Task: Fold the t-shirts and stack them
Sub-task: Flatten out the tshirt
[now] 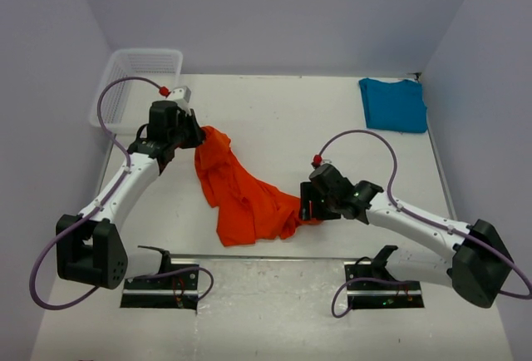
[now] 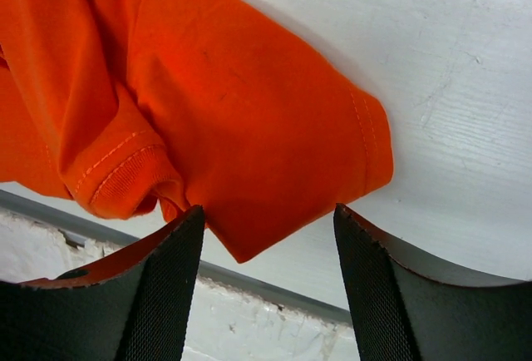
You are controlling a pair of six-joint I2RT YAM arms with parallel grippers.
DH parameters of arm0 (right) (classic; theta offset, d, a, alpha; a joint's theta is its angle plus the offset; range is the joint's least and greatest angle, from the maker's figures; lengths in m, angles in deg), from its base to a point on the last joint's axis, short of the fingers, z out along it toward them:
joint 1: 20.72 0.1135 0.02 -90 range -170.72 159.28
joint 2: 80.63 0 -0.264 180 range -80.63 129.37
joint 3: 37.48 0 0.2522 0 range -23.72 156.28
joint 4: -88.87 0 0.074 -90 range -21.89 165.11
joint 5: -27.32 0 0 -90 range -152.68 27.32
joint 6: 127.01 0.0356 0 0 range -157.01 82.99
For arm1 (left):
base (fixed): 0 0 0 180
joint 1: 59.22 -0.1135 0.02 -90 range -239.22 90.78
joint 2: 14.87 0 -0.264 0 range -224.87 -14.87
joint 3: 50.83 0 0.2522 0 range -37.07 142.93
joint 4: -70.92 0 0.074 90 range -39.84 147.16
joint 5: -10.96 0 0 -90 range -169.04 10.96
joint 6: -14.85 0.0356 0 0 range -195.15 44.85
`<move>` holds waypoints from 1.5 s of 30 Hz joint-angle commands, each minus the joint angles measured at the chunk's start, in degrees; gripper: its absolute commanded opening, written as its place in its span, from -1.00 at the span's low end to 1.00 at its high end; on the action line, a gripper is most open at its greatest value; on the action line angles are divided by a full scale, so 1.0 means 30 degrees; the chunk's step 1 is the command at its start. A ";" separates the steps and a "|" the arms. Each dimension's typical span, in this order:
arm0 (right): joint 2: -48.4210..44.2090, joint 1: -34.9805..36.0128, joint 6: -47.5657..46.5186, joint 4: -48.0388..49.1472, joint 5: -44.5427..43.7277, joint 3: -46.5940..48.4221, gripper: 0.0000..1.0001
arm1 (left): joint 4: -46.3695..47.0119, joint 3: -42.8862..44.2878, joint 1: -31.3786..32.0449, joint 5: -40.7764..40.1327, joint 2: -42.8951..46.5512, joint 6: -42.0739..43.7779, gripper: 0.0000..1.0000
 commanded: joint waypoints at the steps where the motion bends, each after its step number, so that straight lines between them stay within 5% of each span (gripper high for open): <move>1: 0.0368 0.0144 0.0487 0.1475 0.0611 -0.0402 0.29 | 0.0527 -0.0045 -0.0117 0.0397 0.0487 0.0148 -1.00; 9: 0.1510 0.0495 0.0926 0.2823 0.1081 -0.0725 0.22 | 0.0439 0.0101 -0.0117 0.0456 0.0487 0.0207 -1.00; 17: 0.2331 0.0818 0.1365 0.3819 0.1081 -0.1252 -0.06 | 0.0439 0.0042 -0.0117 0.0485 0.0371 0.0265 -1.00; 25: 0.3618 0.0876 0.1599 0.5079 0.1930 -0.1838 -0.03 | 0.0322 0.0013 -0.0117 0.0486 0.0399 0.0353 -1.00; 28: 0.4294 0.0993 0.1775 0.5607 0.1873 -0.2043 -0.24 | 0.0263 0.0013 -0.0117 0.0427 0.0429 0.0441 -1.00; 33: 0.5144 0.1081 0.1922 0.5960 0.1464 -0.2131 -0.87 | 0.0292 -0.0045 -0.0117 0.0515 0.0400 0.0441 -1.00; 34: 0.5086 0.1110 0.2009 0.5640 0.1259 -0.2073 -1.00 | 0.0350 -0.0074 -0.0117 0.0573 0.0371 0.0441 -1.00; 40: 0.2601 0.1228 0.1222 0.0666 -0.2487 0.0792 -1.00 | -0.0029 0.0363 -0.0088 0.1041 0.0721 0.0500 -1.00; 45: 0.0550 -0.0201 -0.0678 -0.5599 -0.7492 0.8279 -1.00 | -0.1110 0.2260 -0.0117 0.1218 0.2328 0.1084 -1.00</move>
